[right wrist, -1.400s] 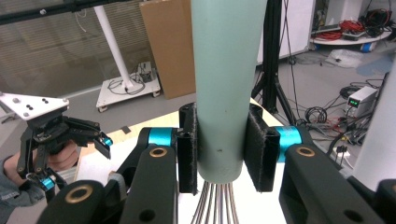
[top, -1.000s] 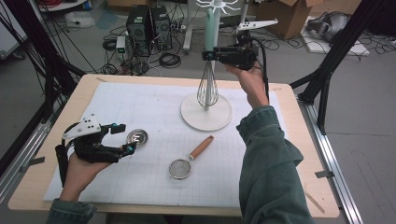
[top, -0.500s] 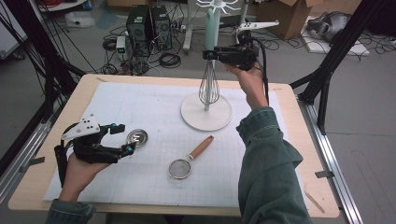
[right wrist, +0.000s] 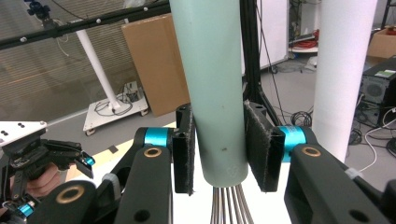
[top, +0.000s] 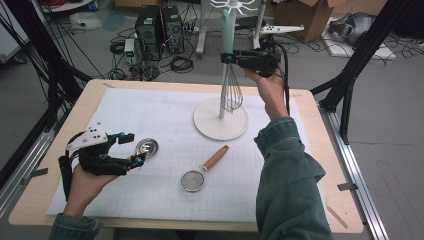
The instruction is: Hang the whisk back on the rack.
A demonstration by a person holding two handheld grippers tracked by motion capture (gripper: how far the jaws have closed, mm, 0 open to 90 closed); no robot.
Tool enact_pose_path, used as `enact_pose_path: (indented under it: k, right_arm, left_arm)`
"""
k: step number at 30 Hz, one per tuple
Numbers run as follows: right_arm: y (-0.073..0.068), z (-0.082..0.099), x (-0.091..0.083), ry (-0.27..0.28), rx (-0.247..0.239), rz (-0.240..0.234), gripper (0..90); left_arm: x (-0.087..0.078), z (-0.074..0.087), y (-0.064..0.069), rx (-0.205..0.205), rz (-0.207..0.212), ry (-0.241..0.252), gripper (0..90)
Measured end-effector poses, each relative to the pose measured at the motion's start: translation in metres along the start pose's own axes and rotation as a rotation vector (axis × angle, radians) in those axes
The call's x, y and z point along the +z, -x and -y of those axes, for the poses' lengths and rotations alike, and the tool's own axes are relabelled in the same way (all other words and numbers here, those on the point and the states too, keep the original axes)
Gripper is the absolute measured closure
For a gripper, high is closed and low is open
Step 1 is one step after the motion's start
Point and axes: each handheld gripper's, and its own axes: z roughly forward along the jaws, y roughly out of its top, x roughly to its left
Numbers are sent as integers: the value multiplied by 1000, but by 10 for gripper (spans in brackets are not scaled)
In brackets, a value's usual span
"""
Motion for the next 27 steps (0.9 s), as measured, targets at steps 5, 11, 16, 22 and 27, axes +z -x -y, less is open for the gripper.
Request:
enact_pose_path:
  k: [5, 11, 16, 22, 27]
  right_arm:
    - [-2, 0, -2, 0, -2, 20, 660]
    - [-9, -3, 4, -14, -20, 10, 692]
    - [-7, -1, 10, 4, 6, 1, 691]
    - [-6, -1, 11, 13, 33, 5, 686]
    - [-3, 0, 8, 26, 64, 30, 685]
  left_arm:
    - [0, 0, 0, 2, -1, -1, 210]
    - [0, -1, 1, 4, 1, 0, 210]
    - [-1, 0, 0, 3, -2, 5, 210]
    - [-1, 0, 0, 1, 0, 4, 211]
    - [-2, 0, 0, 5, 0, 3, 211]
